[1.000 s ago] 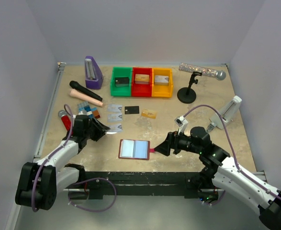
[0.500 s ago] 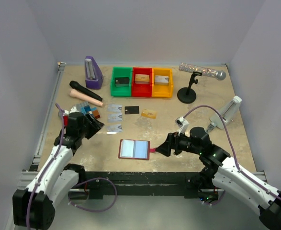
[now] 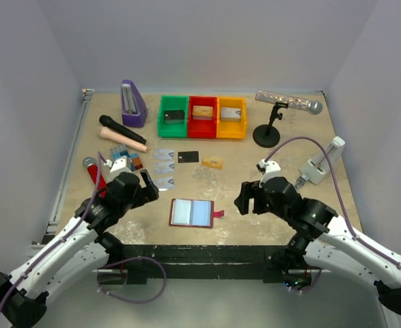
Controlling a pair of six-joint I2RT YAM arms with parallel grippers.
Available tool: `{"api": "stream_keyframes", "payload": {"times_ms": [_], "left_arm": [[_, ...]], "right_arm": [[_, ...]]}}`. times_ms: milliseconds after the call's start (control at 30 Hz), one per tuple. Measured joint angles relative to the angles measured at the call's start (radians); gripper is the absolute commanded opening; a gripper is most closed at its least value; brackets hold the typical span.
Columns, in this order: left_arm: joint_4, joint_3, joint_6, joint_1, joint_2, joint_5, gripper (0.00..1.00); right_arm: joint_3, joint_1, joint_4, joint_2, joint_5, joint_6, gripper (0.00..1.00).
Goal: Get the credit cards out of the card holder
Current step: Reset both arms
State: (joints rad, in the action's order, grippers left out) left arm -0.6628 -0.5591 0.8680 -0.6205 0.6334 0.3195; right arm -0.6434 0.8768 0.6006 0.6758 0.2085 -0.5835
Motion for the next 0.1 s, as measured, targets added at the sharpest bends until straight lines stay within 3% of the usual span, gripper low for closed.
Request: {"api": "stream_keyframes", "payload": {"times_ms": [100], "left_arm": [[-0.047, -0.024, 0.013, -0.002, 0.047, 0.04, 1.0]], "right_arm": [[0.002, 0.0, 0.02, -0.014, 0.022, 0.0, 0.85]]}}
